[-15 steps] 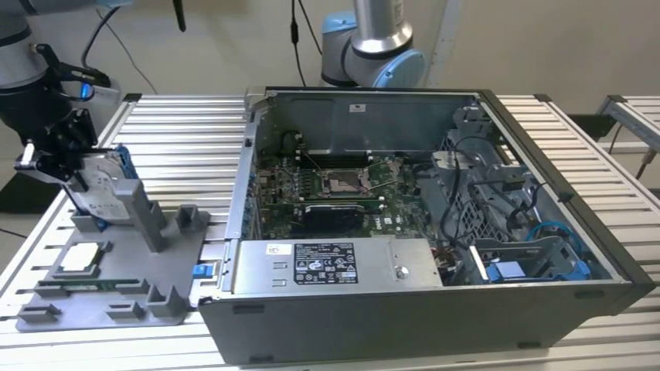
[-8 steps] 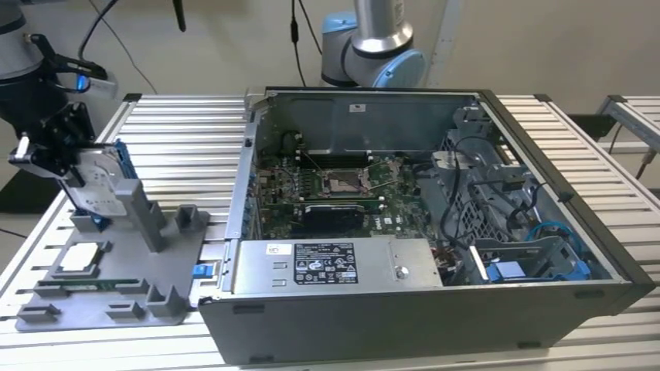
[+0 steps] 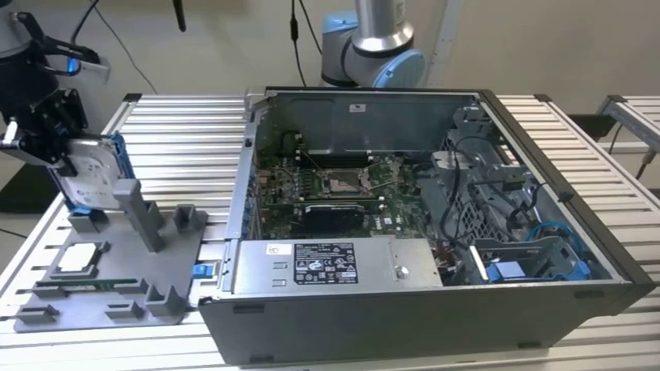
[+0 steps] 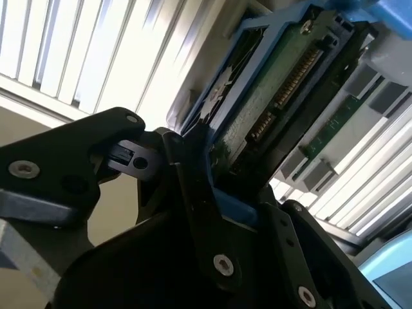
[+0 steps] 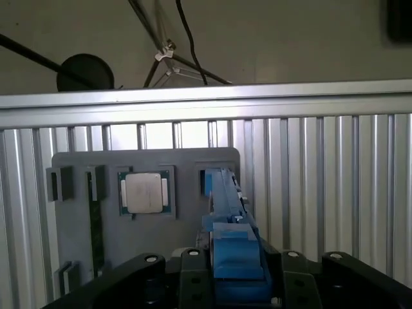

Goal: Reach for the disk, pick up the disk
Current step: 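Pick up the disk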

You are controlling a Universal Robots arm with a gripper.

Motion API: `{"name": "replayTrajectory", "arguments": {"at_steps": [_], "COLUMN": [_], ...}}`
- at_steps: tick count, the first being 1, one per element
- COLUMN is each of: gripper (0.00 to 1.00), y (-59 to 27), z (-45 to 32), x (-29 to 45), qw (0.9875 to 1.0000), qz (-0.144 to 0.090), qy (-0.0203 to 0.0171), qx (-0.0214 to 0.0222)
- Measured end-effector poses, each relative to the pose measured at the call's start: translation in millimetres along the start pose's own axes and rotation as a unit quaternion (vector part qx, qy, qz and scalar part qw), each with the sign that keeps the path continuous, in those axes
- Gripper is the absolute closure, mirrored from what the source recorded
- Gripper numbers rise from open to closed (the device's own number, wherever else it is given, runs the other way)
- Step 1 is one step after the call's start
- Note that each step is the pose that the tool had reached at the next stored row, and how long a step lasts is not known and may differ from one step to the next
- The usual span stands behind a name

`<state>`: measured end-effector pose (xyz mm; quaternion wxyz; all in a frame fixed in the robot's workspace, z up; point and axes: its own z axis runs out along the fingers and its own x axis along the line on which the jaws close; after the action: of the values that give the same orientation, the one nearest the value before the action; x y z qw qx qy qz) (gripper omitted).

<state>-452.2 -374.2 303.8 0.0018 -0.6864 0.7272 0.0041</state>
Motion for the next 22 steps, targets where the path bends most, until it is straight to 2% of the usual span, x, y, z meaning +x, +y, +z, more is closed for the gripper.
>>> {"name": "replayTrajectory", "arguments": {"at_steps": [4,6,9,11,15,18,20,22], "gripper": [1.00,1.00,1.00,1.00,1.00,1.00,1.00,1.00], "y": [0.8,1.2,2.0,2.7,3.8,4.1,4.2,4.3], "z": [-12.1,-16.8,-28.6,-33.4,-38.3,-42.8,-47.0,-55.2], "x": [-0.1,-0.1,-0.1,-0.2,-0.1,-0.1,-0.1,-0.2], "qw": [1.0000,1.0000,1.0000,1.0000,0.9997,0.9994,0.9992,0.9992], "qz": [0.000,0.000,0.000,-0.001,-0.003,-0.005,-0.005,-0.005], "qy": [0.0000,0.0020,0.0024,0.0021,0.0011,0.0005,0.0002,0.0001], "qx": [0.0000,0.0002,0.0011,0.0057,0.0236,0.0341,0.0388,0.0399]}}
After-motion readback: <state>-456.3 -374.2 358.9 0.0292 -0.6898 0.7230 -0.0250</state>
